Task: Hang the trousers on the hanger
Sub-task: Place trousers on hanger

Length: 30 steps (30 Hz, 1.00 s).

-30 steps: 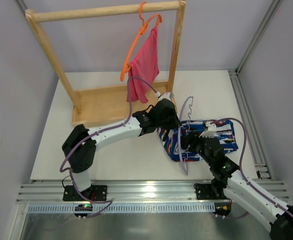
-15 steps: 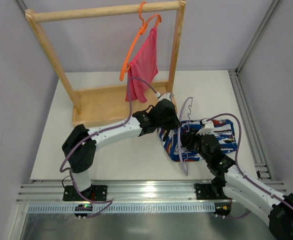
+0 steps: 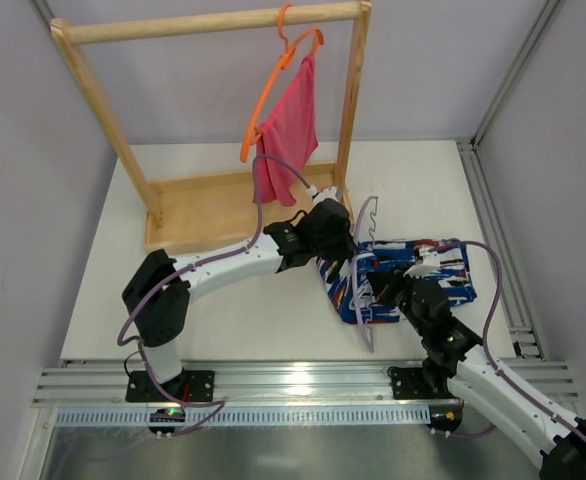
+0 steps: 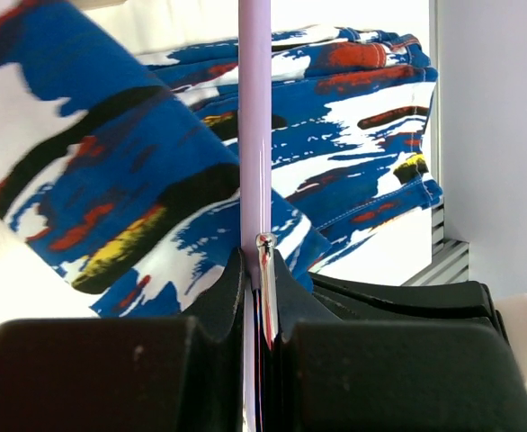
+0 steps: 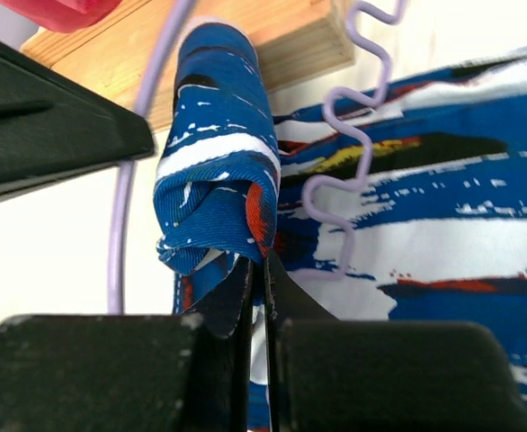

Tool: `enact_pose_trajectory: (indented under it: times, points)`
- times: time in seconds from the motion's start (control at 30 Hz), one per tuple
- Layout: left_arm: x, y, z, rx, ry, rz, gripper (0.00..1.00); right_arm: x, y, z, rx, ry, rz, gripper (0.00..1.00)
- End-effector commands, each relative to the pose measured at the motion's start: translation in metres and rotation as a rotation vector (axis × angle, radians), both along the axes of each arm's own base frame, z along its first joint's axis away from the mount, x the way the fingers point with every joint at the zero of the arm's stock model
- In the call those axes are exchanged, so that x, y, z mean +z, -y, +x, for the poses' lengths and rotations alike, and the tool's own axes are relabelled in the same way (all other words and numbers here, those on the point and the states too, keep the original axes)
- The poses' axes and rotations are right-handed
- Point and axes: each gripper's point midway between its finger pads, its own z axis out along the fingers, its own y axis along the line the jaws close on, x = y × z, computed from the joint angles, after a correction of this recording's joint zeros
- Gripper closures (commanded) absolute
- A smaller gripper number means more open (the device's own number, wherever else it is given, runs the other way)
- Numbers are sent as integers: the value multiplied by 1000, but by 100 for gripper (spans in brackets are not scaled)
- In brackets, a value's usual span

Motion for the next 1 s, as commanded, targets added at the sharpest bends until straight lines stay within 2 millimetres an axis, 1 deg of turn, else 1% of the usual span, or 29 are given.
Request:
enact_pose_trajectory:
  times: [0.0, 0.1, 0.13, 0.2, 0.23, 0.33, 0.37, 0.43, 0.47, 0.5, 0.53, 0.57, 0.6, 0.63, 0.67, 0.7, 0.73, 0.77, 0.83, 0.93, 0.97]
  points:
    - [31, -7, 7, 44, 54, -41, 100, -10, 12, -2, -79, -41, 36, 96]
    - [29, -6, 7, 46, 50, -43, 100, -16, 18, -6, -114, -57, 54, 96]
    - [27, -7, 6, 49, 45, -39, 100, -21, 20, -8, -121, -78, 53, 96]
    - [22, -9, 5, 54, 36, -34, 100, -24, 24, -11, -147, -93, 65, 96]
    - [21, -9, 5, 58, 34, -30, 100, -31, 26, -15, -166, -133, 78, 96]
    - [15, -15, 4, 68, 20, -6, 100, -36, 32, -19, -219, -177, 133, 96]
    - [13, -16, 3, 71, 15, -2, 100, -42, 34, -24, -223, -205, 127, 96]
    - [11, -17, 1, 68, 9, 0, 100, -36, 32, -26, -209, -190, 156, 96]
    - [11, -16, 0, 63, 10, -5, 100, -34, 31, -28, -194, -181, 148, 94]
    - [14, -16, 0, 59, 13, -15, 100, -27, 30, -28, -177, -161, 153, 89]
    - [13, -14, 0, 54, 18, -23, 100, -15, 28, -29, -156, -122, 170, 84]
    - [14, -14, -1, 45, 17, -28, 100, -11, 26, -31, -121, -107, 149, 71]
    - [14, -13, -1, 41, 19, -32, 100, 2, 24, -32, -101, -80, 151, 62]
    - [12, -13, -2, 40, 16, -29, 100, 6, 23, -33, -87, -79, 135, 52]
    - [11, -13, -3, 36, 16, -24, 100, 18, 20, -34, -63, -70, 130, 38]
    - [10, -14, -3, 37, 14, -24, 100, 22, 20, -34, -45, -65, 89, 35]
    - [10, -13, -3, 36, 14, -26, 100, 16, 18, -33, -32, -106, 51, 33]
    - [10, -12, -3, 30, 14, -29, 100, 29, 15, -32, -14, -99, 37, 29]
    - [7, -12, -4, 24, 10, -28, 100, 36, 12, -29, 16, -98, -16, 26]
    - [7, -13, -5, 25, 12, -29, 100, 55, 2, -21, 70, -77, -62, 24]
    - [8, -14, -5, 27, 12, -27, 100, 63, -3, -17, 84, -78, -68, 24]
